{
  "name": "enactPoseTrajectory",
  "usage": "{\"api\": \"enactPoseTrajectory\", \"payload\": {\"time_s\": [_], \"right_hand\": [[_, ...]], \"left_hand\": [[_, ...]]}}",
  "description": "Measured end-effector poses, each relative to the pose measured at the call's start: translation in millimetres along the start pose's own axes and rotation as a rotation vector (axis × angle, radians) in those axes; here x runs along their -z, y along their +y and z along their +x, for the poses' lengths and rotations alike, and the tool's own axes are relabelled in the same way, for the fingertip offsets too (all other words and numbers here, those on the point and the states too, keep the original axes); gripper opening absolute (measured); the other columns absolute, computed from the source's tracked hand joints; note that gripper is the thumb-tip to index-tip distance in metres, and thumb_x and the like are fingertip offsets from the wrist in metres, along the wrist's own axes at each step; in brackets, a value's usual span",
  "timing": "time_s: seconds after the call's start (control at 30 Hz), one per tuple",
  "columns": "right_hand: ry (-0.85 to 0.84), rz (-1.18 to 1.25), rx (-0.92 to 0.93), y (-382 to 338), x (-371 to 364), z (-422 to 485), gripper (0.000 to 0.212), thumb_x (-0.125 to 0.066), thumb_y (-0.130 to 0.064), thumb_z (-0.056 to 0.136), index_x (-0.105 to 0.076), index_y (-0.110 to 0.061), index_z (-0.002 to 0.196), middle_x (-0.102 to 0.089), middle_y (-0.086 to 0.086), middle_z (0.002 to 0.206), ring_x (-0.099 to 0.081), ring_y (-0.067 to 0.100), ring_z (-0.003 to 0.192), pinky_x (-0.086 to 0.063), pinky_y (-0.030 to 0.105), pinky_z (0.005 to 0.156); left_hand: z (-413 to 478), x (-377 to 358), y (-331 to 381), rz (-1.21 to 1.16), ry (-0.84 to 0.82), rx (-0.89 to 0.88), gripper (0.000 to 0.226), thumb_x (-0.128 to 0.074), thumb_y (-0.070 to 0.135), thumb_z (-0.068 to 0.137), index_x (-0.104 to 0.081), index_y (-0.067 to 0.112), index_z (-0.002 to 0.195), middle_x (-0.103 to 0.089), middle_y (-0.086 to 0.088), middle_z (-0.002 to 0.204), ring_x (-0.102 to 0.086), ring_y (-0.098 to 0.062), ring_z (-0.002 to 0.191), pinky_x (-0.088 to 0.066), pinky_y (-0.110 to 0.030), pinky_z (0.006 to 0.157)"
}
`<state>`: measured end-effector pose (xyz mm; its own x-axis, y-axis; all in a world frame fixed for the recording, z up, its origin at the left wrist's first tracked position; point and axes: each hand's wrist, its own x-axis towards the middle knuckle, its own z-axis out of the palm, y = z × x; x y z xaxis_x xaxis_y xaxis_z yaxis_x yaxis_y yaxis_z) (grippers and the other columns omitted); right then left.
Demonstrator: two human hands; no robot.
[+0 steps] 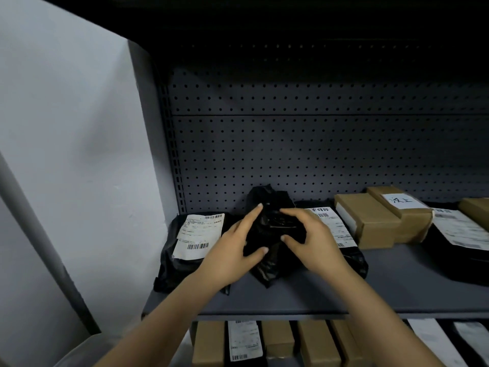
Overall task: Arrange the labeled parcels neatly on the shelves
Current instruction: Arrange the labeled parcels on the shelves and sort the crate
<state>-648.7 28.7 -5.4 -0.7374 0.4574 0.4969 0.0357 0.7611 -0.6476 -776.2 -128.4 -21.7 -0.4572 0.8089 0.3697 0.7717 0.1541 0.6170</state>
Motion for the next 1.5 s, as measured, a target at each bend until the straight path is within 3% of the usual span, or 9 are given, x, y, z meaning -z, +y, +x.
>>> {"api": "enactPoseTrajectory", "payload": {"time_s": [0.17,0.3,0.47,0.6,0.73,0.87,1.03,1.27,1.5], "right_hand": [[-0.004,0.059,-0.067,-0.6,3.6,-0.2,0.067,-0.074,-0.005,0.081,-0.047,-0.033,0.136,-0.044,-0.012,0.131,-0.048,-0.009,0.109,-0.039,0.001,0.088],[-0.084,0.074,-0.187,2.1,-4.9,0.2,0.075,-0.078,-0.023,0.081,-0.037,-0.034,0.142,-0.041,-0.012,0.131,-0.048,0.004,0.114,-0.038,0.013,0.09],[-0.246,-0.012,-0.226,2.5,-16.4,0.0,0.072,-0.071,-0.043,0.083,-0.034,-0.034,0.144,-0.043,-0.005,0.139,-0.046,0.009,0.119,-0.035,0.02,0.094],[-0.324,-0.052,-0.213,-2.5,-25.2,2.0,0.074,-0.069,-0.043,0.086,-0.029,-0.037,0.147,-0.042,-0.001,0.14,-0.044,0.011,0.123,-0.032,0.02,0.094],[-0.285,0.025,-0.154,-5.1,-30.4,1.1,0.068,-0.072,-0.031,0.087,-0.036,-0.032,0.144,-0.051,-0.009,0.133,-0.049,0.002,0.117,-0.034,0.003,0.088],[-0.217,0.03,-0.132,-2.3,-26.6,0.0,0.064,-0.073,-0.025,0.086,-0.042,-0.031,0.142,-0.053,-0.01,0.134,-0.05,0.002,0.121,-0.036,0.01,0.097],[-0.195,-0.079,-0.097,5.0,-11.4,-4.2,0.058,-0.073,-0.022,0.085,-0.048,-0.03,0.137,-0.051,-0.008,0.133,-0.047,-0.002,0.114,-0.029,-0.004,0.087],[-0.258,0.013,-0.21,3.7,-2.4,-4.2,0.075,-0.071,-0.024,0.083,-0.034,-0.034,0.146,-0.043,-0.018,0.136,-0.04,-0.001,0.125,-0.029,0.011,0.097],[-0.209,0.159,-0.408,-8.2,-6.9,9.7,0.049,-0.05,-0.033,0.1,-0.037,-0.026,0.147,-0.049,-0.017,0.121,-0.041,0.0,0.106,-0.027,0.017,0.085]], "left_hand": [[1.9,-1.4,-5.6,0.029,0.029,0.013,0.059,-0.066,0.042,0.087,-0.04,0.042,0.14,-0.045,0.01,0.139,-0.047,-0.007,0.126,-0.047,-0.032,0.101],[-0.4,11.4,-7.6,0.138,0.049,0.046,0.06,-0.069,0.051,0.082,-0.048,0.032,0.135,-0.027,0.009,0.153,-0.03,-0.006,0.139,-0.033,-0.027,0.111],[-5.6,28.5,-13.3,0.193,0.061,0.094,0.061,-0.068,0.059,0.078,-0.055,0.022,0.125,-0.034,0.009,0.15,-0.034,-0.005,0.135,-0.028,-0.015,0.104],[-9.6,36.6,-12.7,0.129,0.117,0.128,0.068,-0.067,0.063,0.077,-0.045,0.028,0.132,-0.048,0.012,0.137,-0.043,-0.002,0.125,-0.032,-0.008,0.091],[-8.4,30.0,-7.2,-0.021,0.087,0.08,0.085,-0.062,0.068,0.077,-0.02,0.048,0.147,-0.041,0.019,0.146,-0.036,0.002,0.134,-0.035,-0.026,0.11],[-7.1,19.5,-7.6,-0.071,0.08,0.117,0.078,-0.062,0.064,0.079,-0.027,0.044,0.146,-0.047,0.024,0.14,-0.039,0.004,0.132,-0.038,-0.03,0.11],[-7.3,7.1,-3.8,-0.177,0.077,0.192,0.048,-0.066,0.046,0.087,-0.038,0.047,0.126,-0.052,0.038,0.117,-0.043,0.022,0.115,-0.041,-0.018,0.099],[3.0,5.1,-1.2,-0.239,0.105,0.28,0.06,-0.053,0.054,0.091,-0.033,0.032,0.144,-0.052,0.021,0.125,-0.048,-0.002,0.124,-0.039,-0.031,0.108],[11.2,1.8,-13.8,-0.332,0.019,0.364,0.066,-0.056,0.052,0.087,-0.029,0.041,0.146,-0.051,0.015,0.139,-0.046,-0.005,0.129,-0.036,-0.039,0.112]]}}
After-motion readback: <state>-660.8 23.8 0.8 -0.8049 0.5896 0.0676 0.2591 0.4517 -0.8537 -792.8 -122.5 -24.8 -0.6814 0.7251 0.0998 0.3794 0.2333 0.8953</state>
